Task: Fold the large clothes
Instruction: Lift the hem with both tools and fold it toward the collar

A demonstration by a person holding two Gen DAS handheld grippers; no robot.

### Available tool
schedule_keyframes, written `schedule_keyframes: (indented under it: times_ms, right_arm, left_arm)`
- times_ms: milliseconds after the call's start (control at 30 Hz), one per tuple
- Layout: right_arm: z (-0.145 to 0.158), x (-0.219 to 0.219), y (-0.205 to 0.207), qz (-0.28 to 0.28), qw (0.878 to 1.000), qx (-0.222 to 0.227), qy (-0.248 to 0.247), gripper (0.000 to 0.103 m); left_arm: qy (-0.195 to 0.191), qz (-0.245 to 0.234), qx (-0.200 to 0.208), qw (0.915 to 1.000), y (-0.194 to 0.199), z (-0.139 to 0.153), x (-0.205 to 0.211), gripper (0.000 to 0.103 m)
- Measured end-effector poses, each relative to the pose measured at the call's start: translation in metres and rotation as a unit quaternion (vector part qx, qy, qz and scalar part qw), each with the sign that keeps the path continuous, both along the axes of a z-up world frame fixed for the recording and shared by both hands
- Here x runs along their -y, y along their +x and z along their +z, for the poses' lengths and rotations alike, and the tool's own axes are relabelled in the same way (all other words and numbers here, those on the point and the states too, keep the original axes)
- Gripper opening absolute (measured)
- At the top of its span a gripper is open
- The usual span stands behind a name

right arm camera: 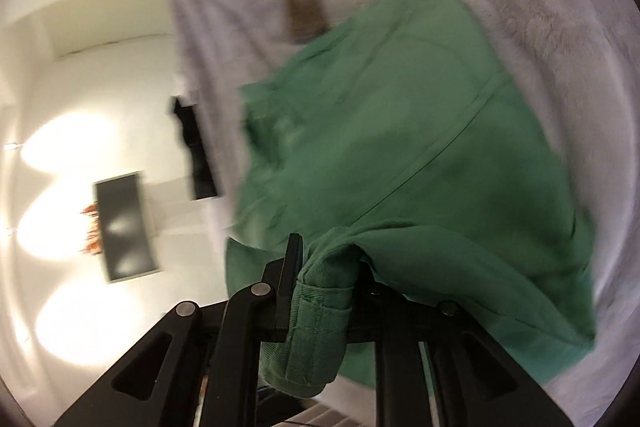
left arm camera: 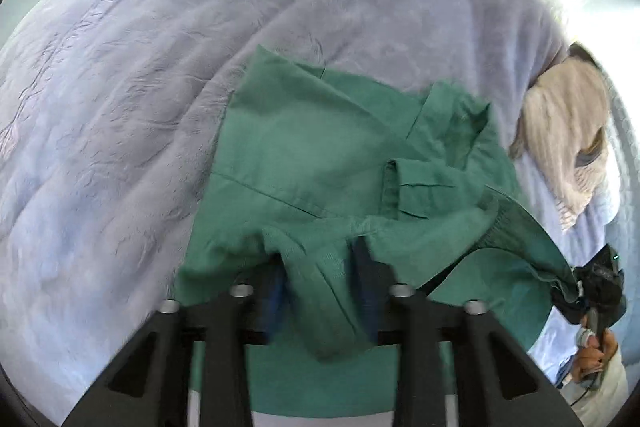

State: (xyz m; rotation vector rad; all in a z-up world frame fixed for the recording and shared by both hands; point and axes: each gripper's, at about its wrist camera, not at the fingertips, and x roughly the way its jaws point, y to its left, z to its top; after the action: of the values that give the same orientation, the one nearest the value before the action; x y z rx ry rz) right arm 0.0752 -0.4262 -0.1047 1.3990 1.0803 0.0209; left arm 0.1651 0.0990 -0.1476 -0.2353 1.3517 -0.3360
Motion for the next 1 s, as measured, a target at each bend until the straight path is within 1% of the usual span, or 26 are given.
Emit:
schedule_keyframes:
  times_ms: [33,67,100,133,200,267,300,367,400,433,467,500,533,567,600,667,700,733,767,800,833,867,900,933,967,1000]
  right_arm:
    - [-0.002,0.004,0.000,-0.003,1.000,-0.011,-0.007,0.031]
    - [0.000,0.006,0.000,-0.011,1.000,-0.011,-0.017,0.047]
    - [0.002,0.010,0.003,-0.017,0.999,-0.007,-0.027,0.073]
    - [0.007,0.012,0.002,-0.023,0.999,0.000,-0.040,0.082]
    - [0.021,0.016,-0.003,-0.031,0.997,0.015,-0.075,0.084]
    - [0.032,0.017,-0.003,-0.018,0.993,0.006,-0.118,0.084]
    - [0.036,0.016,0.001,-0.001,0.988,-0.007,-0.155,0.084]
    - [0.042,0.008,0.013,0.040,0.974,-0.026,-0.221,0.084]
    - [0.044,0.003,0.019,0.064,0.964,-0.035,-0.255,0.084]
    - [0.044,-0.006,0.028,0.091,0.950,-0.044,-0.295,0.084]
    - [0.043,-0.012,0.035,0.111,0.939,-0.051,-0.323,0.084]
    - [0.040,-0.019,0.043,0.133,0.924,-0.058,-0.353,0.084]
    - [0.034,-0.026,0.051,0.152,0.910,-0.065,-0.380,0.084]
    - [0.029,-0.029,0.056,0.163,0.900,-0.073,-0.398,0.084]
    - [0.021,-0.032,0.063,0.175,0.885,-0.088,-0.421,0.084]
    - [0.006,-0.032,0.072,0.183,0.858,-0.126,-0.463,0.081]
    - [-0.005,-0.029,0.075,0.184,0.850,-0.146,-0.472,0.075]
    - [-0.013,-0.026,0.076,0.188,0.856,-0.151,-0.458,0.032]
    - [-0.017,-0.023,0.075,0.190,0.868,-0.144,-0.435,0.012]
    - [-0.011,-0.025,0.073,0.185,0.862,-0.135,-0.452,0.012]
    - [0.000,-0.028,0.071,0.181,0.853,-0.114,-0.476,0.012]
    - [0.007,-0.027,0.067,0.175,0.848,-0.099,-0.491,0.012]
    - [0.009,-0.021,0.064,0.165,0.848,-0.094,-0.494,0.012]
    - [0.003,-0.012,0.063,0.157,0.855,-0.104,-0.484,0.012]
    - [-0.005,0.002,0.060,0.140,0.863,-0.125,-0.470,0.012]
    - [-0.013,0.018,0.055,0.109,0.875,-0.141,-0.450,0.012]
  left_arm:
    - [0.019,-0.004,0.010,0.9998,0.000,0.002,0.004,0.060]
    - [0.036,-0.010,0.028,0.9989,0.000,0.007,0.006,0.073]
    - [0.049,-0.019,0.047,0.9975,0.001,0.013,0.006,0.081]
    - [0.054,-0.028,0.063,0.9962,0.001,0.018,0.008,0.082]
    - [0.068,-0.052,0.085,0.9927,0.002,0.027,0.005,0.082]
    - [0.086,-0.068,0.097,0.9892,0.004,0.029,0.010,0.082]
    - [0.096,-0.082,0.102,0.9868,0.004,0.027,0.011,0.082]
    - [0.106,-0.091,0.098,0.9853,0.008,0.019,0.017,0.082]
    - [0.109,-0.093,0.095,0.9851,0.009,0.014,0.019,0.082]
    - [0.113,-0.097,0.090,0.9848,0.011,0.007,0.024,0.082]
    - [0.117,-0.100,0.088,0.9842,0.013,0.000,0.026,0.082]
    - [0.123,-0.103,0.085,0.9834,0.014,-0.007,0.032,0.082]
    - [0.129,-0.105,0.083,0.9826,0.016,-0.017,0.039,0.082]
    - [0.135,-0.108,0.080,0.9817,0.017,-0.026,0.044,0.082]
    - [0.143,-0.109,0.078,0.9806,0.017,-0.033,0.049,0.082]
    - [0.158,-0.112,0.072,0.9784,0.016,-0.047,0.056,0.082]
    - [0.174,-0.112,0.071,0.9759,0.014,-0.056,0.058,0.082]
    - [0.180,-0.112,0.070,0.9748,0.013,-0.060,0.059,0.082]
    - [0.180,-0.111,0.067,0.9750,0.013,-0.064,0.058,0.082]
    - [0.176,-0.108,0.066,0.9762,0.012,-0.067,0.056,0.082]
    - [0.173,-0.106,0.065,0.9770,0.011,-0.070,0.055,0.082]
    - [0.171,-0.106,0.064,0.9775,0.011,-0.071,0.054,0.082]
    - [0.170,-0.108,0.063,0.9775,0.011,-0.073,0.054,0.082]
    - [0.171,-0.109,0.062,0.9773,0.012,-0.073,0.054,0.082]
    - [0.171,-0.109,0.060,0.9773,0.012,-0.073,0.055,0.082]
    - [0.175,-0.110,0.058,0.9769,0.013,-0.070,0.055,0.082]
